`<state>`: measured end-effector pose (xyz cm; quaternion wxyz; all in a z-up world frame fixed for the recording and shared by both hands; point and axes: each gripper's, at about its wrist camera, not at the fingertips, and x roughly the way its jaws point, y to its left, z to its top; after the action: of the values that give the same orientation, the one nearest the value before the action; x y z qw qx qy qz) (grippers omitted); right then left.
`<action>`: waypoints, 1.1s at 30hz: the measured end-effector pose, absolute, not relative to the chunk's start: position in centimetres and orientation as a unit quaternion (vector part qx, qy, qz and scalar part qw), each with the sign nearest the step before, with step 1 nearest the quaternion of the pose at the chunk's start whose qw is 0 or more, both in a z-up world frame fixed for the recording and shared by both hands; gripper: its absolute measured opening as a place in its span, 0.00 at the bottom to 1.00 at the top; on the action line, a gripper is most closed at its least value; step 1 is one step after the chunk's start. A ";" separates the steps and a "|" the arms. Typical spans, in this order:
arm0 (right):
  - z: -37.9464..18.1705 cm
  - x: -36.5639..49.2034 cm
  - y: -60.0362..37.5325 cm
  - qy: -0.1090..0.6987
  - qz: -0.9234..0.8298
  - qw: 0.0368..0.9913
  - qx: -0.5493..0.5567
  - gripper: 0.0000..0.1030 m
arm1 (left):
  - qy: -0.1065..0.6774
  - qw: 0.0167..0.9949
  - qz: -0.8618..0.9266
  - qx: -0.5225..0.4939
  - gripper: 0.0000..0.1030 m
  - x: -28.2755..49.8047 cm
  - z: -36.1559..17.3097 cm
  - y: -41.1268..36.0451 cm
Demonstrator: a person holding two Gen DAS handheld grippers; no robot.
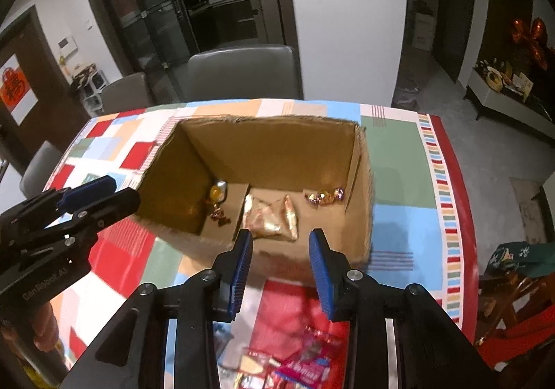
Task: Organize snacks
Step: 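Withdraw both tools from the box toward the remaining snacks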
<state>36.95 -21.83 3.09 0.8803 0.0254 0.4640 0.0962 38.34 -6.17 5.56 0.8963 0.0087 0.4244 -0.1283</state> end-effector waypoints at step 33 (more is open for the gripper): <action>0.8 22.4 -21.3 0.415 0.119 0.902 0.022 0.34 | 0.398 0.899 -0.183 0.013 0.40 24.3 2.3 -6.0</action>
<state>22.37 -21.30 0.84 0.9016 0.0216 0.4154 0.1186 24.33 -5.98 2.28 0.8990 0.0128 0.3978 -0.1830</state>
